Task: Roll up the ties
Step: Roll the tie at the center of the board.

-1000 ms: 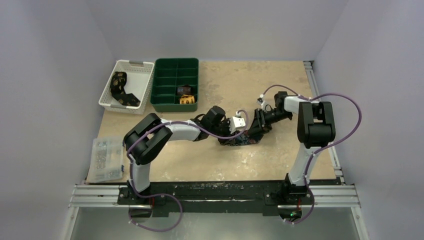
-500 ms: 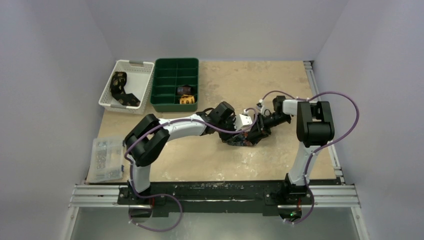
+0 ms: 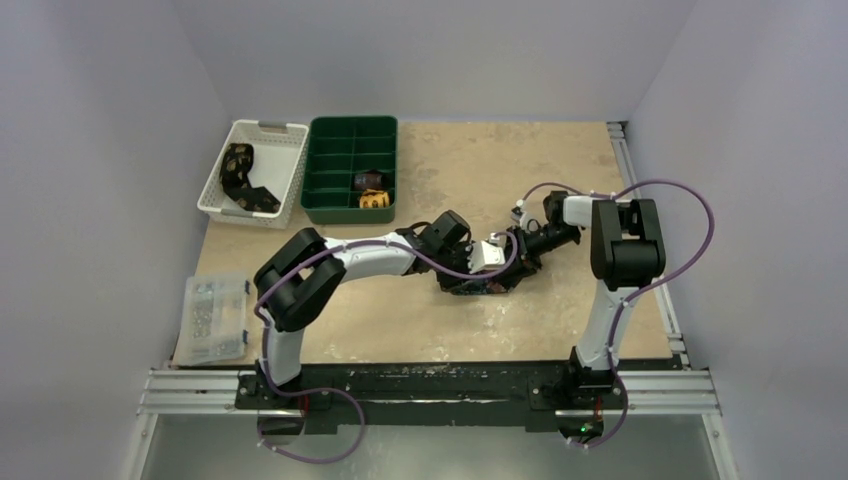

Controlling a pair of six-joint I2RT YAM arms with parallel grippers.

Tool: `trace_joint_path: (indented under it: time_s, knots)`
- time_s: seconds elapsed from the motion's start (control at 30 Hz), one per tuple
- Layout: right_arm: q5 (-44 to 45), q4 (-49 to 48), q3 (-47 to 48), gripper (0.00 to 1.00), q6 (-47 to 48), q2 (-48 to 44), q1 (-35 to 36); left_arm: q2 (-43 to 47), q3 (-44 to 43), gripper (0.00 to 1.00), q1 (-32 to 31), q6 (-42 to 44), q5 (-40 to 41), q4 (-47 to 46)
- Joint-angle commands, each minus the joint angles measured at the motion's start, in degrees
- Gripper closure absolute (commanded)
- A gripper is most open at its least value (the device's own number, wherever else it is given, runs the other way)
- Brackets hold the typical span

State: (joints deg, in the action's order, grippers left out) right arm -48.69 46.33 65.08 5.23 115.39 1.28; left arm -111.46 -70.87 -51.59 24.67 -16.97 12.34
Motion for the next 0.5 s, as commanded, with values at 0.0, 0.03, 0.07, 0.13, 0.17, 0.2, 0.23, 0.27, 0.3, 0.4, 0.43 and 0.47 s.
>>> trace_joint_path:
  time_s: [0.0, 0.03, 0.07, 0.13, 0.17, 0.2, 0.23, 0.27, 0.3, 0.4, 0.43, 0.47]
  knots:
    - [9.8, -6.1, 0.8, 0.67, 2.4, 1.9, 0.1, 1.6, 0.4, 0.64, 0.4, -0.3, -3.2, 3.8]
    - [10.0, -6.3, 0.5, 0.67, 2.5, 1.9, 0.1, 1.7, -1.0, 0.64, 0.4, -0.7, -3.1, 4.5]
    - [10.0, -6.5, 0.1, 0.68, 2.5, 1.8, 0.1, 1.6, -2.3, 0.64, 0.4, -0.9, -3.1, 5.6]
    - [9.6, -6.8, -0.1, 0.67, 2.5, 1.6, 0.1, 0.3, -4.1, 0.64, 0.3, -0.7, -2.8, 7.7]
    - [9.3, -6.8, -0.1, 0.67, 2.6, 1.4, 0.1, -1.0, -4.4, 0.64, 0.3, -0.7, -2.4, 8.6]
    - [8.8, -7.0, 0.0, 0.67, 2.6, 1.2, 0.1, -2.2, -4.7, 0.64, 0.3, -0.6, -2.1, 9.4]
    - [8.2, -7.1, 0.1, 0.67, 2.7, 1.0, 0.0, -3.6, -5.3, 0.64, 0.3, -0.3, -1.6, 10.9]
    - [7.7, -6.9, 0.2, 0.67, 3.0, 0.5, 0.0, -4.8, -6.0, 0.64, 0.3, -0.4, -1.0, 12.1]
    - [6.8, -6.5, 0.4, 0.67, 3.3, 0.0, 0.1, -5.7, -6.1, 0.64, 0.3, -0.5, -0.3, 12.6]
    - [1.5, -4.7, 1.2, 0.66, 4.1, -2.7, 0.1, -6.6, -4.9, 0.62, 0.2, 0.0, 0.9, 12.2]
    - [-0.4, -4.1, 1.5, 0.66, 4.1, -3.8, 0.1, -6.8, -4.6, 0.61, 0.3, 0.1, 1.1, 11.9]
    - [-2.1, -3.5, 1.8, 0.65, 3.9, -5.0, 0.1, -6.8, -4.5, 0.6, 0.3, 0.1, 1.3, 11.7]
